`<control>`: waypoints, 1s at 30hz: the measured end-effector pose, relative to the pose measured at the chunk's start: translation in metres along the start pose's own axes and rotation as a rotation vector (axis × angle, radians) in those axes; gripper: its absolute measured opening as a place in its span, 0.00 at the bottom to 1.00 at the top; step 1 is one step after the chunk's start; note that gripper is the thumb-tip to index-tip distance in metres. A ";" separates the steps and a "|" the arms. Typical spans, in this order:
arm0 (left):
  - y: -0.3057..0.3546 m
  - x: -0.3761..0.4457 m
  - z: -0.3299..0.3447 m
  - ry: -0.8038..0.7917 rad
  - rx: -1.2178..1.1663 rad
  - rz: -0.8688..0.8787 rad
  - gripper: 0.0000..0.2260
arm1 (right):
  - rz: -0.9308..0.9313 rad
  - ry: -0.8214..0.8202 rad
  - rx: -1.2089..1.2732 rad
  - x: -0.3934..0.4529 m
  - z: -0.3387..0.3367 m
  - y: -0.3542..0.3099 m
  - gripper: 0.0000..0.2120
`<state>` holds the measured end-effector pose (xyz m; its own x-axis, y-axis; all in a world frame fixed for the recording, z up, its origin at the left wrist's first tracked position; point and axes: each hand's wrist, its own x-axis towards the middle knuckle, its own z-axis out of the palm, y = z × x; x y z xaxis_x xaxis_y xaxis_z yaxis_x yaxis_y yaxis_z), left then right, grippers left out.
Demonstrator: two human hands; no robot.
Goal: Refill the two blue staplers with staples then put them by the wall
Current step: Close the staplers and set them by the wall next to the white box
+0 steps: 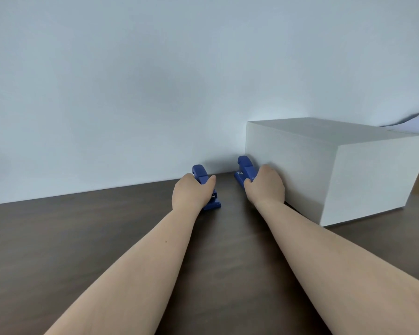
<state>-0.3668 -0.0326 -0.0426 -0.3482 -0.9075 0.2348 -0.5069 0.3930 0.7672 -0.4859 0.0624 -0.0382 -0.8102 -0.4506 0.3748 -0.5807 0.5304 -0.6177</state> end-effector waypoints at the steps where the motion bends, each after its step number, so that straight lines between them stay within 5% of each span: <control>1: -0.001 0.000 0.001 0.009 0.007 0.004 0.20 | -0.023 0.002 -0.016 0.002 0.002 0.000 0.13; 7: -0.002 -0.001 0.004 0.047 0.031 0.023 0.21 | -0.187 0.021 -0.123 0.007 0.005 0.002 0.12; 17: 0.000 -0.003 0.003 0.068 0.016 0.054 0.22 | -0.202 -0.014 -0.170 0.008 0.004 0.000 0.14; 22: 0.001 -0.003 0.002 0.030 -0.018 0.028 0.18 | -0.136 -0.025 -0.093 0.004 0.007 0.001 0.14; 30: 0.006 -0.003 0.004 0.000 -0.072 0.048 0.20 | -0.210 0.216 0.300 -0.002 -0.024 0.005 0.12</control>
<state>-0.3723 -0.0270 -0.0407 -0.3712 -0.8878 0.2722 -0.4313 0.4245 0.7961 -0.4889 0.0835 -0.0252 -0.6936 -0.3489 0.6302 -0.7117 0.1965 -0.6744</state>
